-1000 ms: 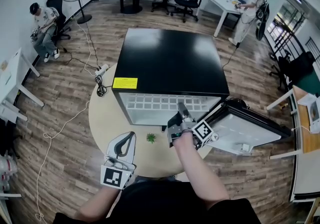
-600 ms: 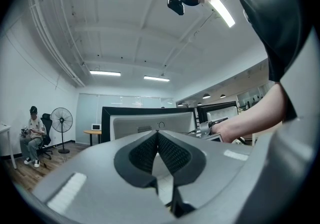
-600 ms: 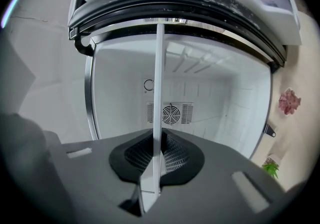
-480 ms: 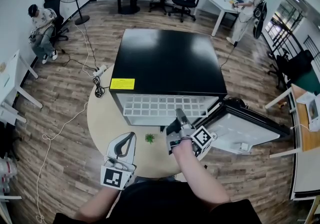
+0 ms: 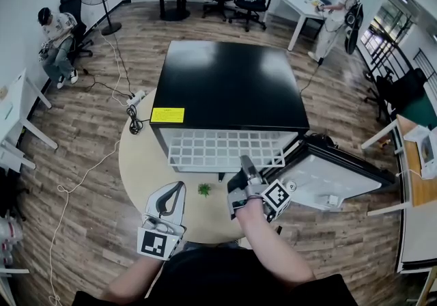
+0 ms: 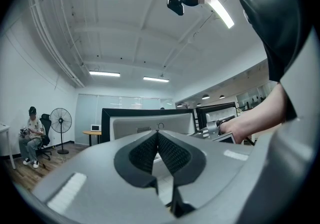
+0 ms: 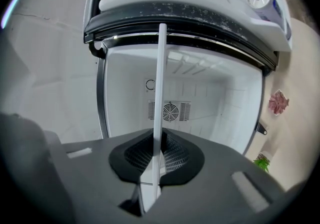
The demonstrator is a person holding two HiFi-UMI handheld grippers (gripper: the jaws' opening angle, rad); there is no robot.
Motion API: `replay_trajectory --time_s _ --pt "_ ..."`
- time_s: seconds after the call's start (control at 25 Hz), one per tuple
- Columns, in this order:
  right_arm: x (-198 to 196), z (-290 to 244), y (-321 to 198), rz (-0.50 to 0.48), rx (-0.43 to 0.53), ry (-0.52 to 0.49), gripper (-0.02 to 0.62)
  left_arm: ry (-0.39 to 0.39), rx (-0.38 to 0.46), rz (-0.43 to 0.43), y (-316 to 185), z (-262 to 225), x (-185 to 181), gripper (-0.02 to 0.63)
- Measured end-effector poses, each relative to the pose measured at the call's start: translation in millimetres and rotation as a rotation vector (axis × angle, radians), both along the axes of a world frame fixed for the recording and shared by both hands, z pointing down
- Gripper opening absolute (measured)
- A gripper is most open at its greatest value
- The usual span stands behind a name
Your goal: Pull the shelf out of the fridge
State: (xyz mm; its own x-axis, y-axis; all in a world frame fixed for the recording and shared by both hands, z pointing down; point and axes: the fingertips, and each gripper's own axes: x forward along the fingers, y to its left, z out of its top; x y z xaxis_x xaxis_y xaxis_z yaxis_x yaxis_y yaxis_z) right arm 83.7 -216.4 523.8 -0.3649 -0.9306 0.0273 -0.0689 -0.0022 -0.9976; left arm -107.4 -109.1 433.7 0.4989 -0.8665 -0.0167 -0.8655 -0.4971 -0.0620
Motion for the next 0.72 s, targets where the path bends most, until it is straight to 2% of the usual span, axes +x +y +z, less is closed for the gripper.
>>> replay_trajectory --time_s 0.56,0.72 --pt "1 -2 44 -0.014 -0.019 0.021 0.023 0.006 0.013 0.020 5 0 3 -0.002" --pt "3 -4 58 -0.032 -0.016 0.086 0.027 0.008 0.012 0.028 4 -4 5 -0.002"
